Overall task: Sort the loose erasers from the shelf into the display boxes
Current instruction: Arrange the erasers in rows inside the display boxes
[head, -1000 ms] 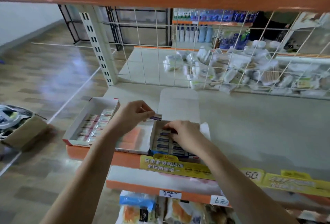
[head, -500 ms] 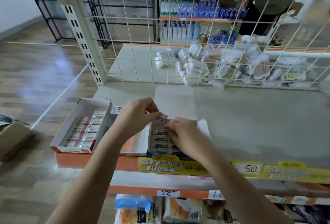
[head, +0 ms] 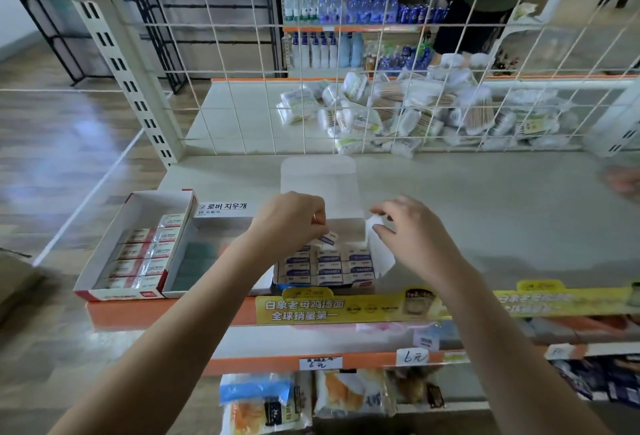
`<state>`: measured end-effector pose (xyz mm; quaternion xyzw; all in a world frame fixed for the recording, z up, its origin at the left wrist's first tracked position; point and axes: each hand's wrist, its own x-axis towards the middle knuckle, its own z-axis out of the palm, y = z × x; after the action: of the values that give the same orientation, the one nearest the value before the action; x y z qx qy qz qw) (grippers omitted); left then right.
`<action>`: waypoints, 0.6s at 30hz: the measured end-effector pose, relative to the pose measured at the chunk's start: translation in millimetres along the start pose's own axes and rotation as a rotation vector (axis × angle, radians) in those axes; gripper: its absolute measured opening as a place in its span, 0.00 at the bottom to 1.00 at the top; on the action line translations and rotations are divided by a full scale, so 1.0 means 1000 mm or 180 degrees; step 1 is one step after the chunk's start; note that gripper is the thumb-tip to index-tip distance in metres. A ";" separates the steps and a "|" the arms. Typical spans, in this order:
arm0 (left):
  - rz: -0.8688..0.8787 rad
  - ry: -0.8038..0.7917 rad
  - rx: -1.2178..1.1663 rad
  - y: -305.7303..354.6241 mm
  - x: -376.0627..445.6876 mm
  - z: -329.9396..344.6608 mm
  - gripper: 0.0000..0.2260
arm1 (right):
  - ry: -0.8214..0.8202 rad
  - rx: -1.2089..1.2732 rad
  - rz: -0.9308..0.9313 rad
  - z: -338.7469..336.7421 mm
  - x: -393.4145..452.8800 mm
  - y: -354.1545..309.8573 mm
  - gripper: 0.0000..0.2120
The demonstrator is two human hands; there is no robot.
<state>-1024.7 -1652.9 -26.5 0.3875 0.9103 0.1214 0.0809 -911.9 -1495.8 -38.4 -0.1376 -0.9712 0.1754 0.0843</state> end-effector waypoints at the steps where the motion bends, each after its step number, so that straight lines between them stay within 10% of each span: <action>1: 0.0007 -0.0004 0.0085 0.002 0.000 0.001 0.07 | -0.0011 0.0003 0.0031 0.002 -0.001 0.001 0.15; 18: 0.0228 -0.0435 0.0695 0.006 0.009 0.006 0.08 | 0.0030 0.0109 0.0109 0.009 -0.001 0.003 0.16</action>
<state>-1025.6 -1641.2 -30.9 0.4336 0.8960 -0.0023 0.0957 -911.7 -1496.0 -47.8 -0.1536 -0.9651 0.1928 0.0883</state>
